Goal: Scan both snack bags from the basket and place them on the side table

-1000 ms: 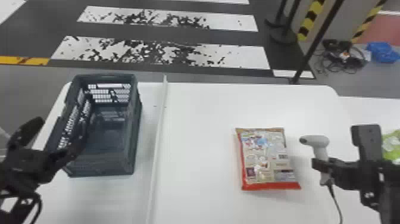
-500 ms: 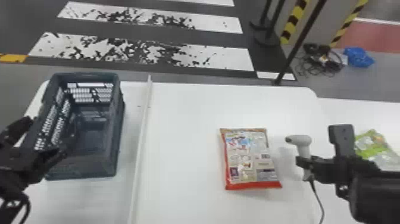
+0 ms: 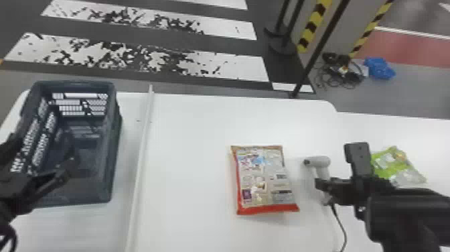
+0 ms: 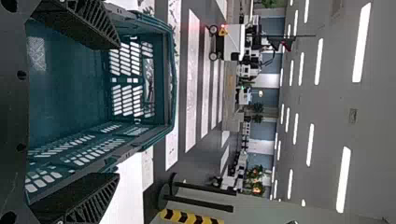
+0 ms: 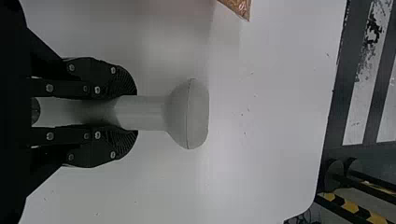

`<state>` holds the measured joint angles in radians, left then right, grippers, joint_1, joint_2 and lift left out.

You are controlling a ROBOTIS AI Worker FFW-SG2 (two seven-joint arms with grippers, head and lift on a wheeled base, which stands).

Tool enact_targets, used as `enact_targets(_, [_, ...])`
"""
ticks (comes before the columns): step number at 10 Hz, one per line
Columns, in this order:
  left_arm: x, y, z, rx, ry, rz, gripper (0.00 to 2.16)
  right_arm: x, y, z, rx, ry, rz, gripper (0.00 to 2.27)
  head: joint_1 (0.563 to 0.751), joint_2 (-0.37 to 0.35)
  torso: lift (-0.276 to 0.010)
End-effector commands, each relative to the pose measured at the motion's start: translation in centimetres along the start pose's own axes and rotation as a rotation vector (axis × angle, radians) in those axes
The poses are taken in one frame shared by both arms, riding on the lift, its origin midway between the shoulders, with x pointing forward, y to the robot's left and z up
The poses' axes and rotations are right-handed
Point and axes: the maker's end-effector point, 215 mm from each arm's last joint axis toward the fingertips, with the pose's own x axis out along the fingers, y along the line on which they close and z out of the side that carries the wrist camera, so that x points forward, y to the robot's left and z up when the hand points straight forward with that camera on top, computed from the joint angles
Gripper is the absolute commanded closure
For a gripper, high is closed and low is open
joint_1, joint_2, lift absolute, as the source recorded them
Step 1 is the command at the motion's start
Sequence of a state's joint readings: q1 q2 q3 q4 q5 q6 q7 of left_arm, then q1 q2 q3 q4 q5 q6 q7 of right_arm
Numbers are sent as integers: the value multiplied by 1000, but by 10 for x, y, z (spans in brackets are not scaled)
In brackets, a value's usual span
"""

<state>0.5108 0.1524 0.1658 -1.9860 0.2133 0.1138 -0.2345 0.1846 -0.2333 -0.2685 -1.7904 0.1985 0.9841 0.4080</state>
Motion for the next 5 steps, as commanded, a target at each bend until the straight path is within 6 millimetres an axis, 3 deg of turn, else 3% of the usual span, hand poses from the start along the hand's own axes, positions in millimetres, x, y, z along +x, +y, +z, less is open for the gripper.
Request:
enact_targets(1, [0, 0, -1, 0, 3, -1, -2, 2, 4, -3, -4, 7, 6, 1639, 695, -202, -75])
enact_targets(2, [0, 0, -1, 2, 4, -1, -2, 2, 5, -3, -6, 7, 7, 647, 695, -201, -75])
enact_targets(3, [-1, 1, -2, 2, 5, 0, -2, 0, 3, -2, -4, 2, 2, 49, 695, -198, -75])
enact_targets(5, [-1, 3, -2, 4, 6, 2, -2, -19, -3, 6, 13, -39, -11, 43, 695, -199, -75])
